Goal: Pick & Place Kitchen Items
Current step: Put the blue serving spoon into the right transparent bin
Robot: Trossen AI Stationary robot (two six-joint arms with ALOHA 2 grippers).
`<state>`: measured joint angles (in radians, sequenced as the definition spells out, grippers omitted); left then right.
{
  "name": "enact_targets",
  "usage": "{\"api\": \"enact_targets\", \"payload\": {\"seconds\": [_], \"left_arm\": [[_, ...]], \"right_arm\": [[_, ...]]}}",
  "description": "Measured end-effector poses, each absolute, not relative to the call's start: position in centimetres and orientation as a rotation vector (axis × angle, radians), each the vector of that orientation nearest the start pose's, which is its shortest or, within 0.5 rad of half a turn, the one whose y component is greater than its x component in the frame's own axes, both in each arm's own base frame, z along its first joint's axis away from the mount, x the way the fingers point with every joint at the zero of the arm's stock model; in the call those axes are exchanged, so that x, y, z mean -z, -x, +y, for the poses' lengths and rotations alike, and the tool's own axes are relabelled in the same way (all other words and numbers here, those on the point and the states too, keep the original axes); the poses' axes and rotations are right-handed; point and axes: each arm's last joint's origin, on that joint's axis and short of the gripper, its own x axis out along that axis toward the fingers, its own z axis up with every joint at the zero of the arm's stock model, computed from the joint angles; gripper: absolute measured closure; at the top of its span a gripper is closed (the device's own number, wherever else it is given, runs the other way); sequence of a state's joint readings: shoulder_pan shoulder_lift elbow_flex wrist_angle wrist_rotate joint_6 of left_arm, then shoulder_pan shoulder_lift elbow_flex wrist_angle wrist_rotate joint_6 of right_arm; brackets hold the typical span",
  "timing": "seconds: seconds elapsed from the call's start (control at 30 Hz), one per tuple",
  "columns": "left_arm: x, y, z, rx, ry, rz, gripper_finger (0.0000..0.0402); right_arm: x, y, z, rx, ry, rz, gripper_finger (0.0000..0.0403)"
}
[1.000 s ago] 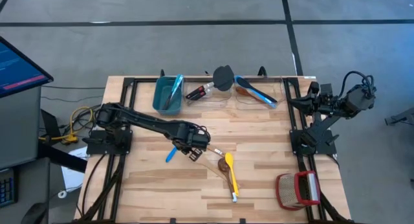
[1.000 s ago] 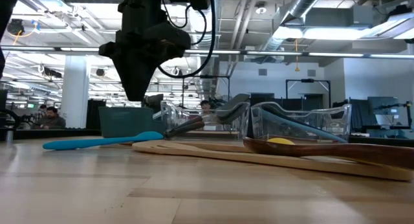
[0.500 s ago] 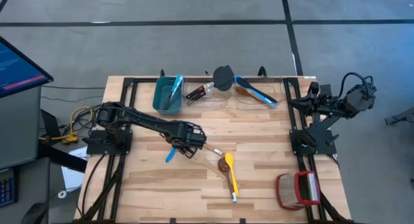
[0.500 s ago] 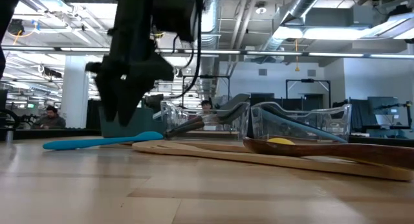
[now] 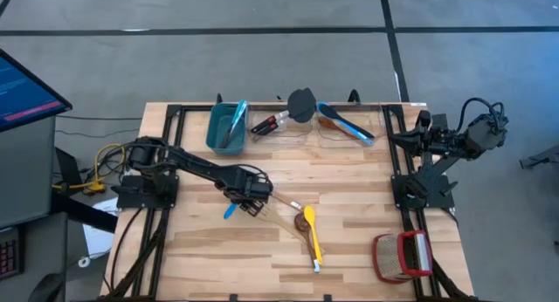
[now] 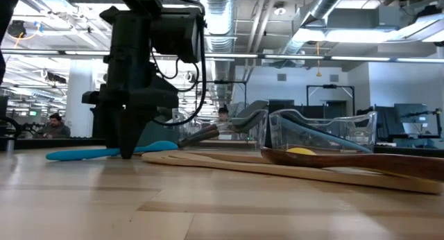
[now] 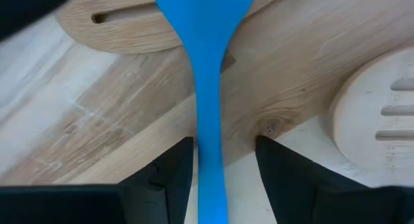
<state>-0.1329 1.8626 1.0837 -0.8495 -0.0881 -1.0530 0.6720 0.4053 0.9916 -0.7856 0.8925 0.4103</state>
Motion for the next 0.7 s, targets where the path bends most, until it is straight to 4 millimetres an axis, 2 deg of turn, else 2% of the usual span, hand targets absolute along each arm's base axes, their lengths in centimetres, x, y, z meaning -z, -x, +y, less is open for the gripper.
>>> {"api": "enact_targets", "payload": {"seconds": [0.23,0.7], "left_arm": [[-12.53,-30.39,-3.81,-0.785,0.641,1.423,0.0256],[-12.43,-30.52,-3.92,-0.797,0.618,1.394,0.0340]], "right_arm": [[-37.61,-3.95,0.26,0.245,-0.267,0.094,0.0403],[-37.62,-3.95,0.26,0.244,-0.267,0.094,0.0403]]}}
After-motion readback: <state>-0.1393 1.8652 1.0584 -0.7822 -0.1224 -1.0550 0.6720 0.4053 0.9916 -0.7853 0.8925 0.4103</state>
